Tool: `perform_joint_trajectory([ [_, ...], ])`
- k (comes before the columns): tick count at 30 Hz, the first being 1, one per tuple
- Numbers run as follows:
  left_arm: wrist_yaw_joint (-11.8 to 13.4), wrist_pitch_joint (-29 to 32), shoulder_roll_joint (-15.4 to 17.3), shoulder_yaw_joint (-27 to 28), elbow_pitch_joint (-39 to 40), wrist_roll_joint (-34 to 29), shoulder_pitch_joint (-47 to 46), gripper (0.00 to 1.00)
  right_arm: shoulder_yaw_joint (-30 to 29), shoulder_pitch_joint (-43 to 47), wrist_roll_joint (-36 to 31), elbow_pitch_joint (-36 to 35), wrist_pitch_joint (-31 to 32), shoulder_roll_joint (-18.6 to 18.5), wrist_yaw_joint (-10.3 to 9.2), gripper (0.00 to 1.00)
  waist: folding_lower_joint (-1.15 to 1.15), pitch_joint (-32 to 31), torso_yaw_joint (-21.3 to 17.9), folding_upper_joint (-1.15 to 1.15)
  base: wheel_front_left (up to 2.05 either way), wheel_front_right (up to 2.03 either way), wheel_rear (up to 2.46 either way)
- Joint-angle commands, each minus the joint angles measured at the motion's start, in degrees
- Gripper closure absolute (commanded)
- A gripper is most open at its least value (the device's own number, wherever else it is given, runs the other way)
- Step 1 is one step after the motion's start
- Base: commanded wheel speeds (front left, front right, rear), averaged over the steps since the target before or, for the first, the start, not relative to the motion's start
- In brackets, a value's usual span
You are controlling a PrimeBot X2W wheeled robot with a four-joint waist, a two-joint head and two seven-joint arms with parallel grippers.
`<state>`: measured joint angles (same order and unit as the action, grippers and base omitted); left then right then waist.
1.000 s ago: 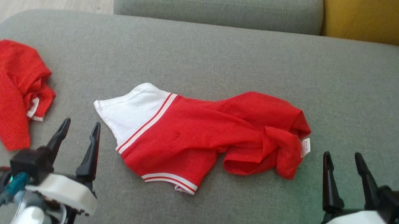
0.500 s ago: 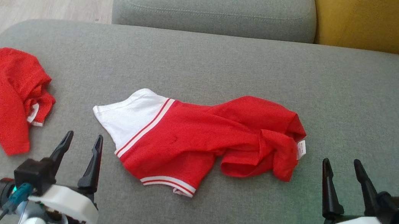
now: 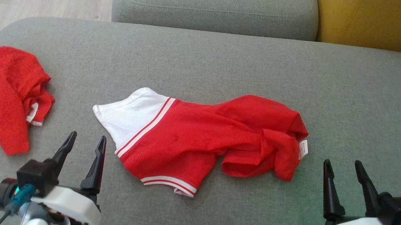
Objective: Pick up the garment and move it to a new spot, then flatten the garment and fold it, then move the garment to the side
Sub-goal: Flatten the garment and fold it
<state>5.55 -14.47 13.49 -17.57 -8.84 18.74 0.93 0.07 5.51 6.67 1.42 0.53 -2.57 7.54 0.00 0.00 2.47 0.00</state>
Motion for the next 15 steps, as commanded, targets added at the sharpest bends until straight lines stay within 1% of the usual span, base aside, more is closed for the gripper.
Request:
perform_joint_trajectory([
  [1,0.45,-0.47,1.12,2.13,2.01,-0.36,-2.67,0.0,1.47,-1.6,0.49,-1.9,-0.11,-0.31,-0.05,0.0,0.0,0.07,0.06,0.0,0.0,0.0,0.0],
  [9,0.41,-0.45,1.16,1.71,2.11,-0.21,-3.61,0.0,1.68,-2.6,0.62,-0.83,-0.08,-0.31,-0.05,0.0,0.0,1.32,0.86,0.0,0.0,0.0,0.0],
  [15,-0.09,-0.46,0.84,1.37,2.71,-0.15,-6.12,0.0,0.6,-8.12,-0.56,1.9,-0.15,-0.31,-0.05,0.0,0.0,4.86,2.16,0.0,0.0,0.0,0.0],
])
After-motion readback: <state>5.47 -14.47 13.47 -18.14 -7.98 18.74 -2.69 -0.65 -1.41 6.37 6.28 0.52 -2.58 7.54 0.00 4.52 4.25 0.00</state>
